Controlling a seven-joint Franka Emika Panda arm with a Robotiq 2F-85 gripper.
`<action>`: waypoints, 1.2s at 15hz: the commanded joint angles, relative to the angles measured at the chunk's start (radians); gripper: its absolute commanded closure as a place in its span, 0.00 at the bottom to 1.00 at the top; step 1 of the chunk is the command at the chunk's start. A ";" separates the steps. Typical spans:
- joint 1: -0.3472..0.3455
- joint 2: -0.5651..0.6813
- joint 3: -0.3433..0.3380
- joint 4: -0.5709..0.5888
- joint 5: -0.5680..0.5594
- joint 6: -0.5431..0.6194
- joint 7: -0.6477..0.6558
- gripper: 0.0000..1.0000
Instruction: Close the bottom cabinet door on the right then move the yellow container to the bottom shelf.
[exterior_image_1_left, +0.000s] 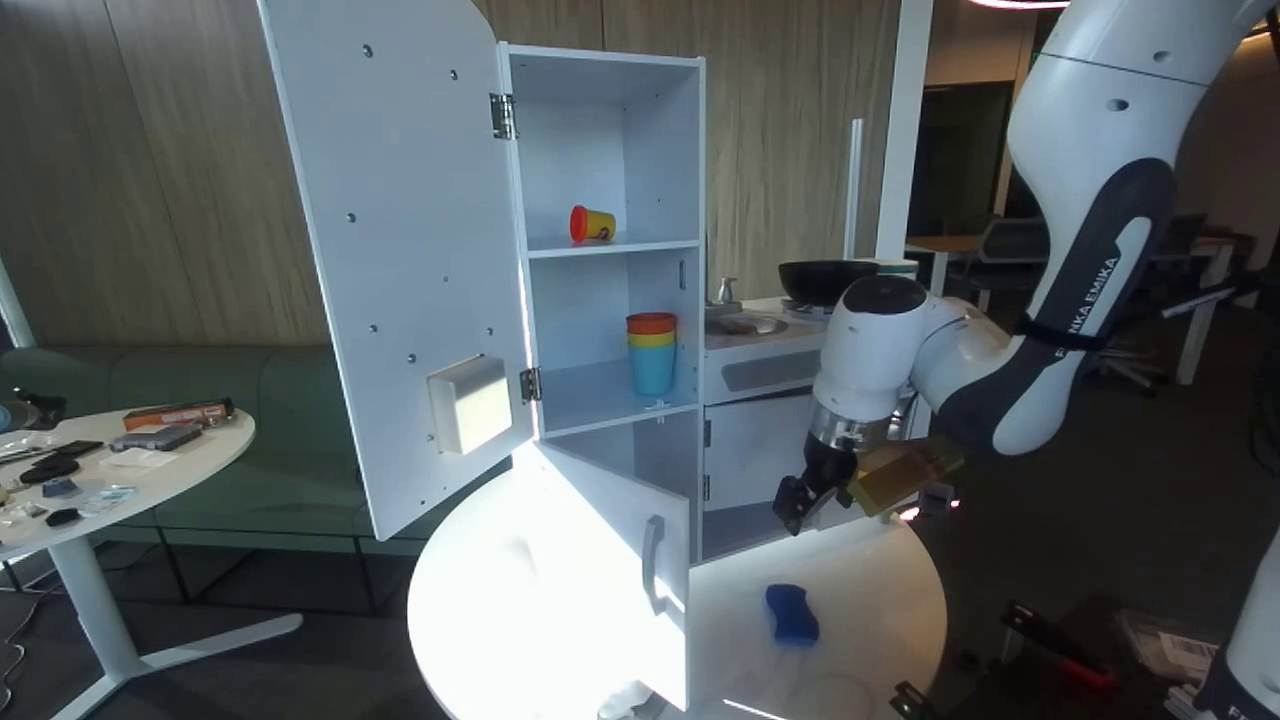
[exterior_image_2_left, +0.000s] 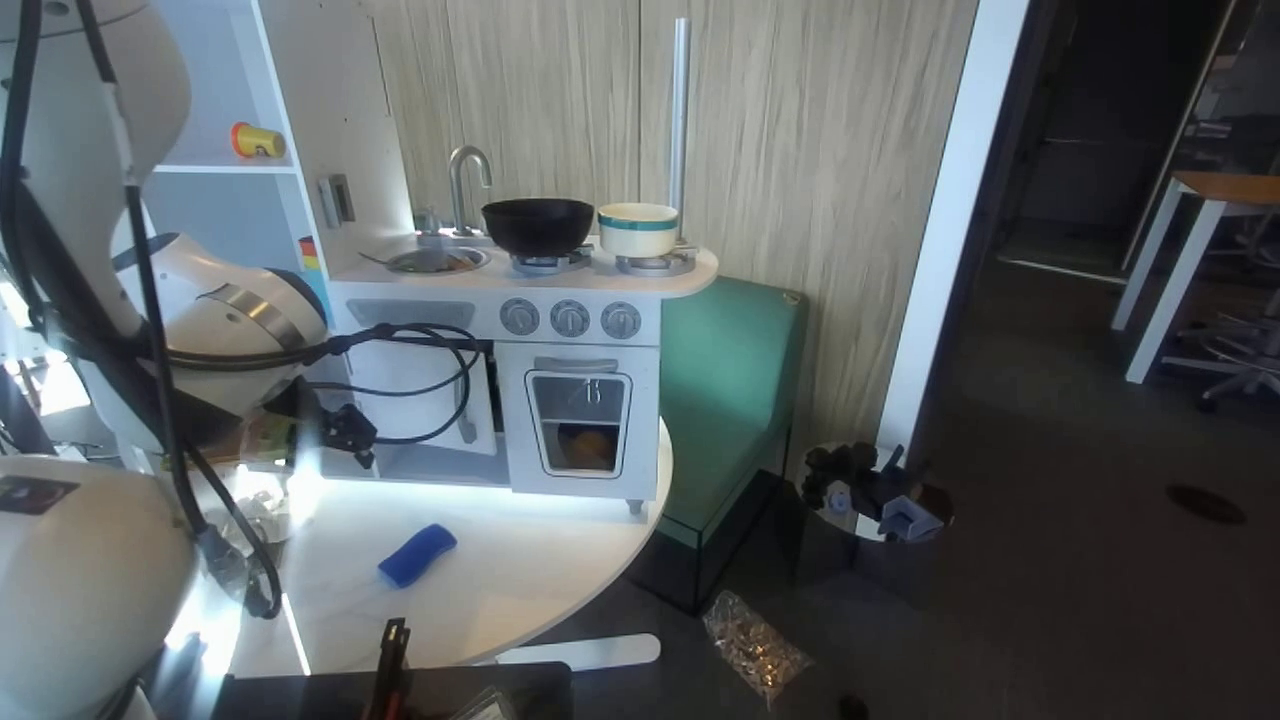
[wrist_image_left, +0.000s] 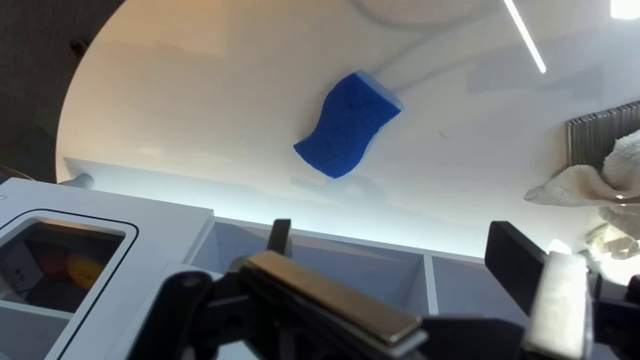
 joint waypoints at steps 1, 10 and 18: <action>0.092 -0.057 0.090 0.003 0.184 -0.019 -0.030 0.00; 0.273 -0.344 0.211 0.158 0.375 -0.263 -0.249 0.00; 0.174 -0.344 0.243 0.374 0.057 -0.090 -0.149 0.00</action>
